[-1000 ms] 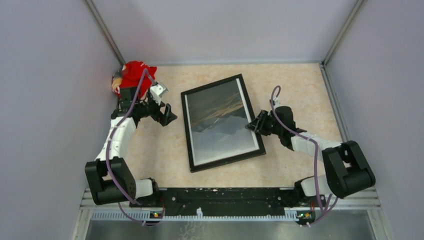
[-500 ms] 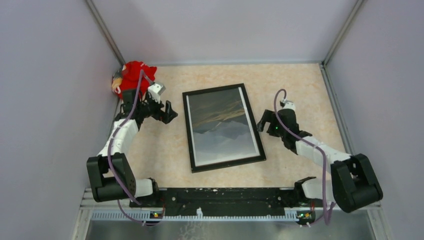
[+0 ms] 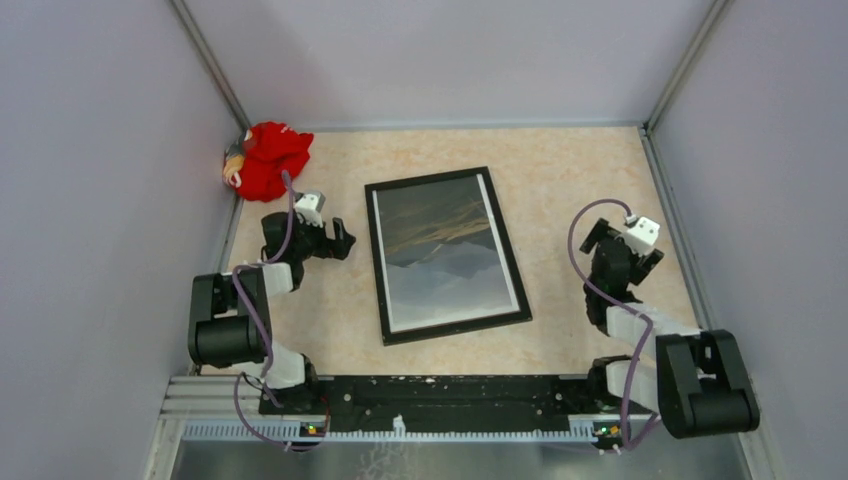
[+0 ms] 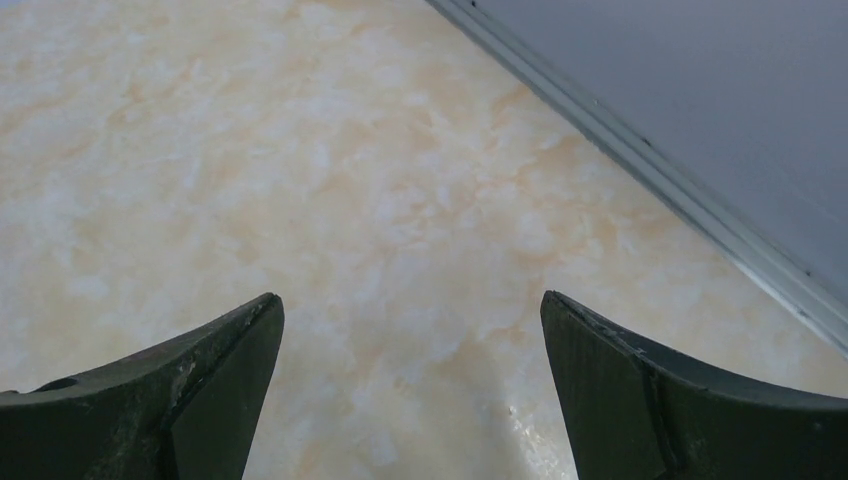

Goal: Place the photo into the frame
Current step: Reset both arms

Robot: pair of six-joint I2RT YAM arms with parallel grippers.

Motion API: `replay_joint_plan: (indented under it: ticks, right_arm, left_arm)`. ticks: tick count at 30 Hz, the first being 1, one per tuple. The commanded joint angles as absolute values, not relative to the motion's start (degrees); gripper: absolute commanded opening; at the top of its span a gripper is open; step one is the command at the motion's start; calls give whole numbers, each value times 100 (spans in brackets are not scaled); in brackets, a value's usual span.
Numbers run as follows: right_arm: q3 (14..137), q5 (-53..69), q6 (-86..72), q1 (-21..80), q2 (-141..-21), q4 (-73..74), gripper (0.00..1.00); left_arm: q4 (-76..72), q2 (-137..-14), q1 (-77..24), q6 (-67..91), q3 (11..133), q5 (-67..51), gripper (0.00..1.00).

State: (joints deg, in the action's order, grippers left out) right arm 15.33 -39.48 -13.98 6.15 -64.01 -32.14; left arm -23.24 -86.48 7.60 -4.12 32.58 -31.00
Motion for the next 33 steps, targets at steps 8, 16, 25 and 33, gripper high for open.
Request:
replay_joint_plan:
  ticks: [8,16,25,33]
  right_arm:
    - [975,-3400,-944,439,-7591,-6278,99]
    - [-41,-2073,-197,501,-8488,-8821,99]
    - [931,-2180,-367,420,-8348,-7228,99]
    - [949,-2177,-340,415,-8355,-7216,99]
  left_arm:
    - [-6162,-8768,684,-373,1841,-2814,99]
    - [-7082,-8980,264,-670,1352,-2262,99]
    - [-6752,-8951,255,-642,1528,-2140,99]
    - [-6685,-9008,255,-659,1594,-2136,99]
